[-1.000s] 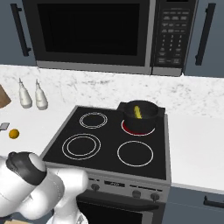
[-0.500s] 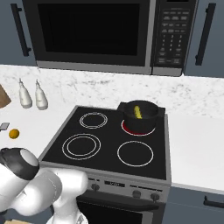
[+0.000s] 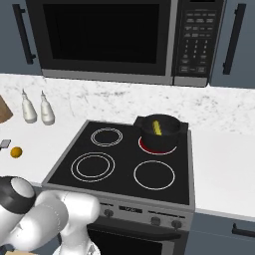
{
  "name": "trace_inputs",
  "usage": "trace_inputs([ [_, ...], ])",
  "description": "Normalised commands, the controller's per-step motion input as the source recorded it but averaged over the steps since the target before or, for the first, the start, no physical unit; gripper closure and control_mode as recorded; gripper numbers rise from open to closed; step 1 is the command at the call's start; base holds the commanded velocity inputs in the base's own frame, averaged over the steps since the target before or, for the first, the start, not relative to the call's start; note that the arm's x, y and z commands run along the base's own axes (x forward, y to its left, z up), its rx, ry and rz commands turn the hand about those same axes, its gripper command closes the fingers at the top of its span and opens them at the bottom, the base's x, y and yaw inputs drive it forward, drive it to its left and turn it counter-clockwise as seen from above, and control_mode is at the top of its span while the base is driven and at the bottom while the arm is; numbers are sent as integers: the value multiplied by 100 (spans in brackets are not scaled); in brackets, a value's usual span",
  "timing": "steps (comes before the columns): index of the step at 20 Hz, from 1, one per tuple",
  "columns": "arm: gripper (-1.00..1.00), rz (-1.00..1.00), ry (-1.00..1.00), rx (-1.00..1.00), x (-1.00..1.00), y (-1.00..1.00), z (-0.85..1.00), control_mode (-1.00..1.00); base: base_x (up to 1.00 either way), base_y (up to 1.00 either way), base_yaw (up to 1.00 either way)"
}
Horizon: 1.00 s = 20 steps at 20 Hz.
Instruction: Put the cucumber and lemon in the pot. Retrieve the spatula and lightly stir the vegetables in the pot.
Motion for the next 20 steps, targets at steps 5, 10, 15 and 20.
trace_inputs([
  [5, -100, -61, 11, 25, 24, 0, -36, -100, 0, 0, 0],
  [10, -100, -49, 0, 8, 42, 0, -40, -100, 0, 0, 0],
  [15, -100, -42, -4, 0, 45, 8, -46, -100, 0, 0, 0],
  [20, -100, -32, 1, 0, 66, 24, -15, -100, 0, 0, 0],
])
